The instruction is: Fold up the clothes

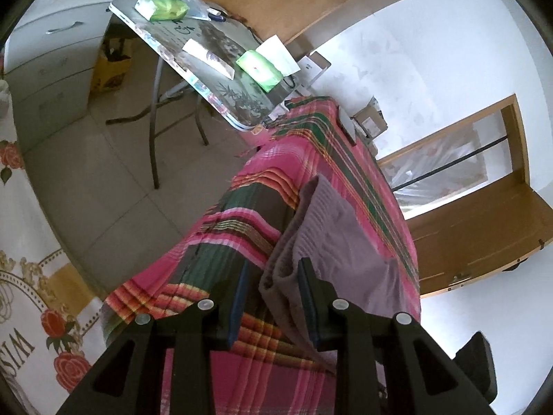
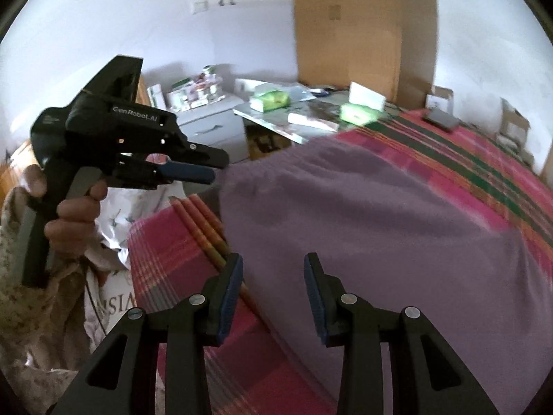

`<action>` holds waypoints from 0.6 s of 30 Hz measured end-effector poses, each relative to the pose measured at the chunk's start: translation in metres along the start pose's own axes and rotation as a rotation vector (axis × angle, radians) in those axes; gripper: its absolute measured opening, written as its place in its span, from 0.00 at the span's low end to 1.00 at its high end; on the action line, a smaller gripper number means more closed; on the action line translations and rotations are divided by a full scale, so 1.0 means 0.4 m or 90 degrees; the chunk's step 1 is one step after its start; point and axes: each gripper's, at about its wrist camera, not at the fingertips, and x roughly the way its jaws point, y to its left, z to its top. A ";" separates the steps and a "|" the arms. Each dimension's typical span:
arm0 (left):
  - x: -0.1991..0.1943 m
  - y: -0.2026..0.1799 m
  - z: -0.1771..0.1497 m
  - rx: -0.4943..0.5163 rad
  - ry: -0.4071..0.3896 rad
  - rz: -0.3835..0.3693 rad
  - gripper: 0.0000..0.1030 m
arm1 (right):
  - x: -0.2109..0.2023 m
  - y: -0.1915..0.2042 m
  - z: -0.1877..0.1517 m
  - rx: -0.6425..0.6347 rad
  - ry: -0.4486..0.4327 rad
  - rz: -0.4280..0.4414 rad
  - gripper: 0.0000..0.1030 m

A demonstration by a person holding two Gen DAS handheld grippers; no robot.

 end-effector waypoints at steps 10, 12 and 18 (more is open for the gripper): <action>0.010 0.012 -0.017 -0.013 0.012 -0.011 0.28 | 0.113 0.051 0.044 -0.034 0.051 -0.039 0.28; 0.014 0.010 -0.017 -0.008 0.017 -0.013 0.28 | 0.107 0.031 0.048 -0.010 0.038 -0.056 0.05; 0.038 -0.001 -0.018 0.007 0.034 -0.001 0.29 | 0.050 -0.054 0.056 0.110 -0.012 -0.051 0.05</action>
